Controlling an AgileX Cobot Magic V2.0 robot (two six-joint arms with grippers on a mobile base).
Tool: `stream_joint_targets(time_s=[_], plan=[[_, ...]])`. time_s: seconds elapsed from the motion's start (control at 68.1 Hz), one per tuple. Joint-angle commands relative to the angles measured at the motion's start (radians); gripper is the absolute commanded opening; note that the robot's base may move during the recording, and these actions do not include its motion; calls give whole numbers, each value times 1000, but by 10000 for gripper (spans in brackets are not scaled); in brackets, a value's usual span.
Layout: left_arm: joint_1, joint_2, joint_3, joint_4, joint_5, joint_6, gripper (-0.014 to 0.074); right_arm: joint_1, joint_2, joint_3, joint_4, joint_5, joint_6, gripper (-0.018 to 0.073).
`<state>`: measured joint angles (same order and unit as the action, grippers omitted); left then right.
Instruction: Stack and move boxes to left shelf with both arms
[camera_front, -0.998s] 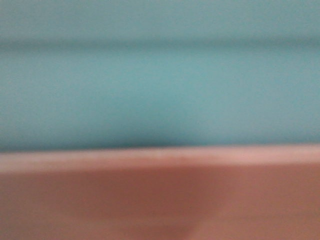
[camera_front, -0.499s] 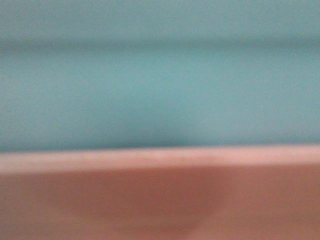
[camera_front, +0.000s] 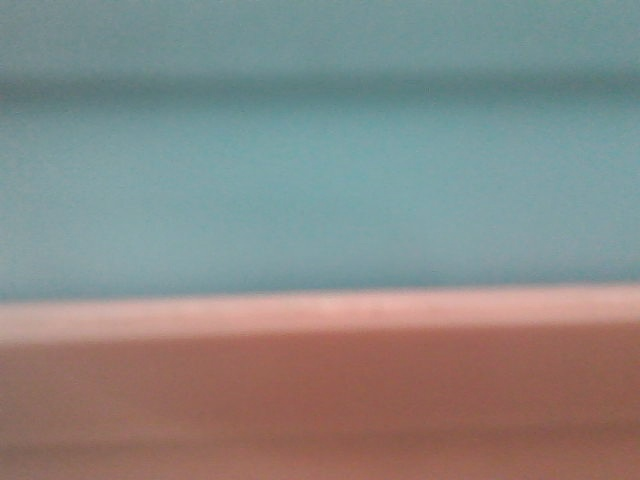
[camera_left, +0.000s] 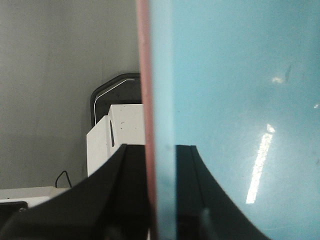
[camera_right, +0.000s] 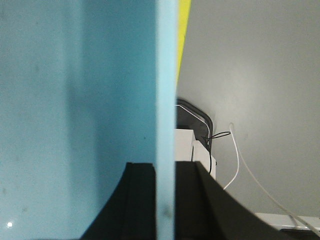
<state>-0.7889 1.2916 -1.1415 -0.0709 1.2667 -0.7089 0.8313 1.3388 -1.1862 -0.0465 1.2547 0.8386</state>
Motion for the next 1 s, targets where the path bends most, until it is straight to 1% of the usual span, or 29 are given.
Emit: stream_joint_targets(time_s=[0.0,0.983], plan=[[-14,-35,-37,-74,75,-2,-12,3,-33,-34,23,61,-2,53],[-14,-35,-37,-80,75,-2,-12,3,-33,-34,22,62,-2,53]])
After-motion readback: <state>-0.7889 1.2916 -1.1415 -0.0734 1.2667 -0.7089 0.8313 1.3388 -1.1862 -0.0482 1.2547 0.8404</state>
